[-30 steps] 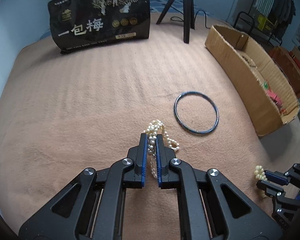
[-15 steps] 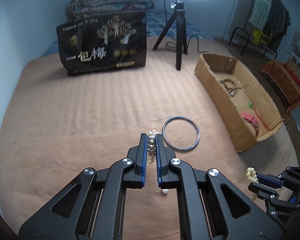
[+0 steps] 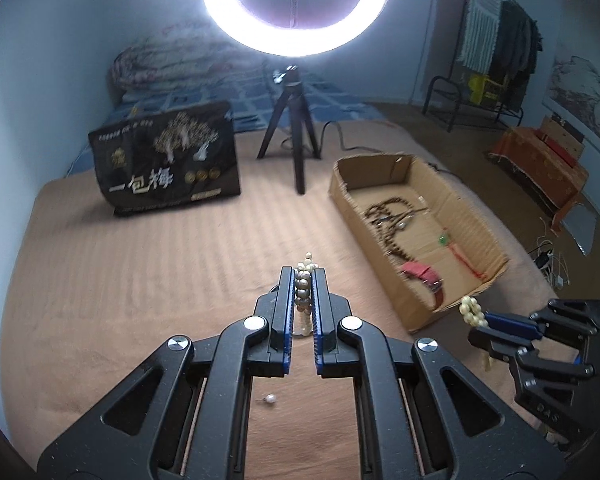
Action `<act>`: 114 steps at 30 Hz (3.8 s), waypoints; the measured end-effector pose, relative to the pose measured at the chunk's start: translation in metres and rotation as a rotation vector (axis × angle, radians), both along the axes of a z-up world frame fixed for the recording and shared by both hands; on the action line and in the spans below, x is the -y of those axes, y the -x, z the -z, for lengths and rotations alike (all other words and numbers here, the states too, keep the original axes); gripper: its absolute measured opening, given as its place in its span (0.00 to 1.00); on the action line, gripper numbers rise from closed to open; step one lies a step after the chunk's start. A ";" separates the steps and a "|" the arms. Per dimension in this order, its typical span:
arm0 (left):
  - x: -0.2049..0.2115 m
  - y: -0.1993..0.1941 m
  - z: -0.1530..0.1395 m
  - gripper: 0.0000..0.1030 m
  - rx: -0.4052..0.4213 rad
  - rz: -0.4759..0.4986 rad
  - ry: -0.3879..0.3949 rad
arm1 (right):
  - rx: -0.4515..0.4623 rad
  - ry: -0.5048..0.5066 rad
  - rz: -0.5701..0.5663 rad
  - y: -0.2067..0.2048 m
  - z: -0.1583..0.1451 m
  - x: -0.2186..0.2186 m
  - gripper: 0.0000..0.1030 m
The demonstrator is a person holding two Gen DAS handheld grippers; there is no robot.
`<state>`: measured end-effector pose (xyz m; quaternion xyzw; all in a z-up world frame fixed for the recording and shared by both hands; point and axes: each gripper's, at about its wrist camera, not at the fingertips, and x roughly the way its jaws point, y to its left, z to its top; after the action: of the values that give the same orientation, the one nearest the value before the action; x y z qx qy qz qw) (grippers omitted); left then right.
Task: Organize jewelry
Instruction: 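Lift and carry the necklace with the left tool while the right tool carries the bracelet to the box, then open the left tool over the box while the right tool releases the bracelet into it, then withdraw both tools from the box toward the bangle and pearl earring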
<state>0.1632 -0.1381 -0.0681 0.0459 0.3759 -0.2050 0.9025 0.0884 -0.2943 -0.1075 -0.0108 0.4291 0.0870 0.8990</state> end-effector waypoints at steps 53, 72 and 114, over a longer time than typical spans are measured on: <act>0.131 -0.019 0.008 0.06 -0.001 0.108 0.079 | 0.048 -0.022 0.217 -0.096 -0.014 0.125 0.12; 0.145 -0.019 0.016 0.42 0.006 0.142 0.040 | 0.051 -0.015 0.222 -0.102 -0.008 0.127 0.44; 0.089 0.002 -0.009 0.62 0.079 0.077 -0.013 | 0.181 0.051 0.286 -0.065 -0.053 0.117 0.97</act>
<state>0.1608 -0.2269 -0.0591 0.0742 0.3390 -0.2354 0.9078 0.1537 -0.4109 -0.0548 0.0197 0.3457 -0.0539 0.9366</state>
